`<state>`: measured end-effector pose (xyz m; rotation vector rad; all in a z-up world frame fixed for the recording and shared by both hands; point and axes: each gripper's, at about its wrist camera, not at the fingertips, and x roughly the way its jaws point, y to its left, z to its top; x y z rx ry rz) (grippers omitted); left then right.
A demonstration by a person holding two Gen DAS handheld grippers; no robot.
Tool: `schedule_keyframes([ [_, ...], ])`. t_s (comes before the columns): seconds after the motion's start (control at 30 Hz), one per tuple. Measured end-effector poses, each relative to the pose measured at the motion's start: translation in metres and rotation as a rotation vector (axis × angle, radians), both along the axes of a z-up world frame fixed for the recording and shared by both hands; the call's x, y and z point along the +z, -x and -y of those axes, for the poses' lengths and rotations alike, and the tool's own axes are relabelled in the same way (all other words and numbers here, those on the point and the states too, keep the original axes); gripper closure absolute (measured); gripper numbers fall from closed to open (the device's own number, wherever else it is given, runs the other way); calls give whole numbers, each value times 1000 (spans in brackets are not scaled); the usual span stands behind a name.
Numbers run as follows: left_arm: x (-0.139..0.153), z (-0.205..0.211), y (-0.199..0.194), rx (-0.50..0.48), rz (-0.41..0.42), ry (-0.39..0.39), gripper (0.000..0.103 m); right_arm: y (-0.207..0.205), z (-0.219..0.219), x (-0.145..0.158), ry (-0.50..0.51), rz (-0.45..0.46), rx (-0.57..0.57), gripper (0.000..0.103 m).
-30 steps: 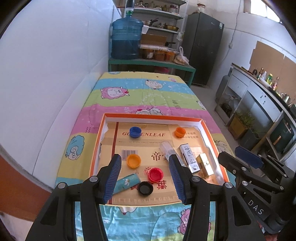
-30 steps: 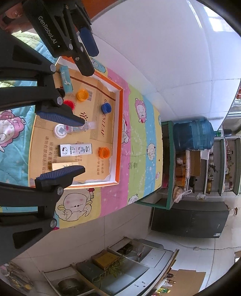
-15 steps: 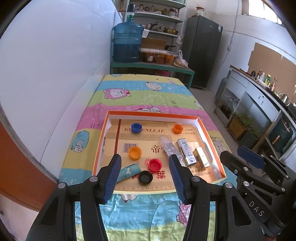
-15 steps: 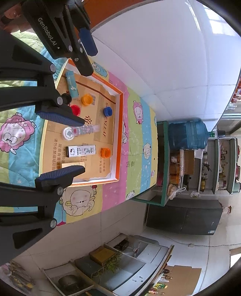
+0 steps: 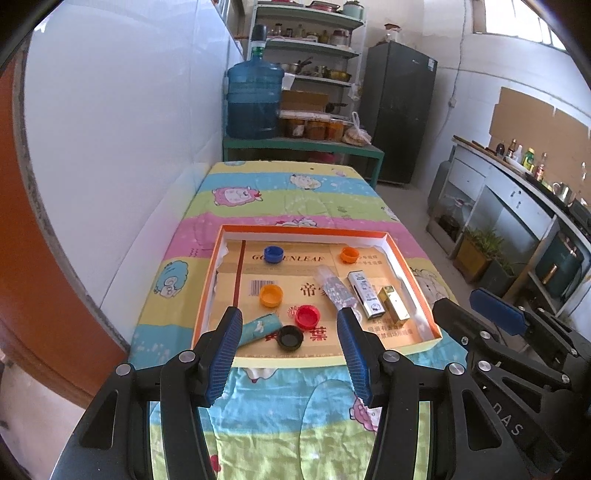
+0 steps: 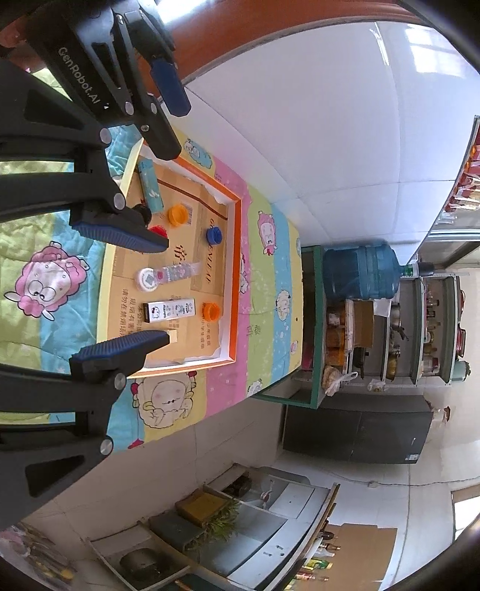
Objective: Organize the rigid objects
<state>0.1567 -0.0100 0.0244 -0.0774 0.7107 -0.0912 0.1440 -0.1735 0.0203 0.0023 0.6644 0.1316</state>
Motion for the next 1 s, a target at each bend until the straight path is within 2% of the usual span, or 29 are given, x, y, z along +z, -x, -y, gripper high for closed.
schedule_keyframes([
  [0.47, 4, -3, 33, -1, 36, 15, 48, 26, -1, -3, -8, 17, -3, 60],
  [1.0, 17, -4, 70, 10, 92, 12, 48, 66, -4, 13, -4, 79, -14, 60],
])
